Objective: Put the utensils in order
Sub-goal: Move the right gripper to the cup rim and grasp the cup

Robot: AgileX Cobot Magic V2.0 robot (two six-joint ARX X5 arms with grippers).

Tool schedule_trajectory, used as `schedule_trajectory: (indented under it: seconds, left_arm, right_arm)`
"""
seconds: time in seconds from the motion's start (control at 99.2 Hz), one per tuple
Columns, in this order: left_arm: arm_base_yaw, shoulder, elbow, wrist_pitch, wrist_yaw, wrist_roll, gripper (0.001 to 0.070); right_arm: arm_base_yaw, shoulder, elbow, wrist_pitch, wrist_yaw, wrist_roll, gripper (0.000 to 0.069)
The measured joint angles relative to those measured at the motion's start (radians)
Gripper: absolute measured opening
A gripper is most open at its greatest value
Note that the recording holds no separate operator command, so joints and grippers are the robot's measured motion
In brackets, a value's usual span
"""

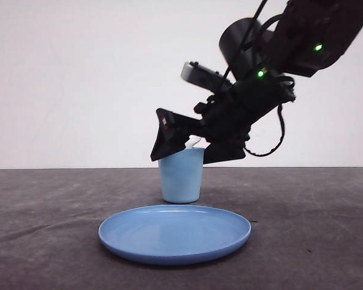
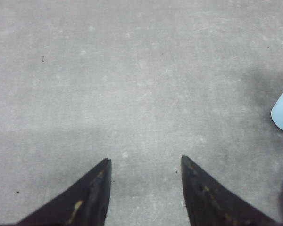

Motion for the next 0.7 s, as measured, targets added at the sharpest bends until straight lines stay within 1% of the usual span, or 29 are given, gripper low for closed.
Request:
schedule_trajectory:
  seconds: [0.333,0.504,0.605,0.696]
  left_arm:
    - [0.0,0.0,0.0,0.0,0.0,0.0,0.0279]
    - [0.0,0.0,0.0,0.0,0.0,0.0,0.0279]
    - [0.0,0.0,0.0,0.0,0.0,0.0,0.0279]
    - [0.0,0.0,0.0,0.001,0.0,0.0,0.0279]
  right_arm:
    - [0.008,0.023,0.023,-0.004,0.0,0.0,0.0676]
    - [0.008,0.023,0.023,-0.005,0.001,-0.003,0.0543]
    - [0.008,0.023,0.023,-0.005,0.002,-0.004,0.0517]
    - [0.008,0.023,0.023,-0.008,0.002,-0.004,0.0509]
